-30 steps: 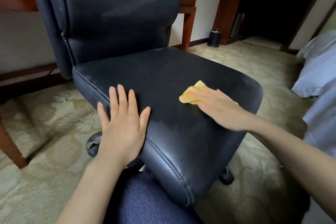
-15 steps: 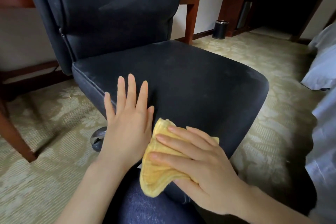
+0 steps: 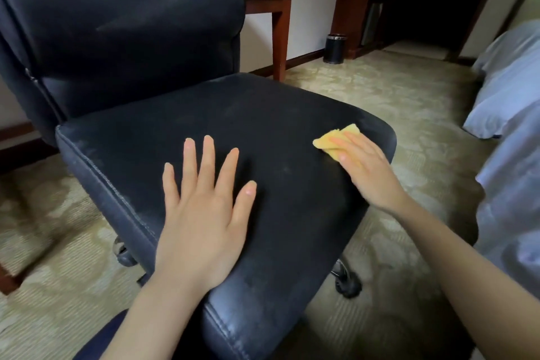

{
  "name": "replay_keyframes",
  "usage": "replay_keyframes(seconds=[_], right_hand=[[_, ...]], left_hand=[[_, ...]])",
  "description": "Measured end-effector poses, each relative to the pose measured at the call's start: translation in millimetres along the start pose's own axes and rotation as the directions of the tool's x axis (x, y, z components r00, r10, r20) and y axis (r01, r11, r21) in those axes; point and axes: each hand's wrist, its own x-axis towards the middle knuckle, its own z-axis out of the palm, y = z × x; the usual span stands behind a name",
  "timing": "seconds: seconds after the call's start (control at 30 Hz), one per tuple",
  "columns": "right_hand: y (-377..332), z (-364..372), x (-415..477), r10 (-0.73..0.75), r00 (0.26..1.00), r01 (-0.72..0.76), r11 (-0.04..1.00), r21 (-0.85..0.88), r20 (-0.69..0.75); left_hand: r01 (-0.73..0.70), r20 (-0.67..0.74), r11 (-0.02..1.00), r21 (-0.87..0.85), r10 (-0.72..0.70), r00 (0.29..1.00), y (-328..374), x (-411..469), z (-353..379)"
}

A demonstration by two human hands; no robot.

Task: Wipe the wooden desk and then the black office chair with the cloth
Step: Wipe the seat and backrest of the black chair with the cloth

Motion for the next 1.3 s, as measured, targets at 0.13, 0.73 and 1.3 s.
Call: replay_keyframes(seconds=[0.13, 0.73, 1.3], right_hand=[[62, -13, 46, 0.218, 0.971, -0.209, 0.973, -0.100, 0.094], [82, -7, 89, 0.341, 0.938, -0.316, 0.912, -0.262, 0.056], [-114, 57, -104, -0.270, 0.929, 0.300, 0.950, 0.090, -0.252]], left_hand=[[0.005, -0.007, 0.999, -0.035, -0.006, 1.000, 3, -2, 1], [0.005, -0.015, 0.999, 0.052, -0.005, 1.000, 14, -4, 8], [-0.006, -0.052, 0.994, -0.110, 0.000, 0.999, 3, -2, 5]])
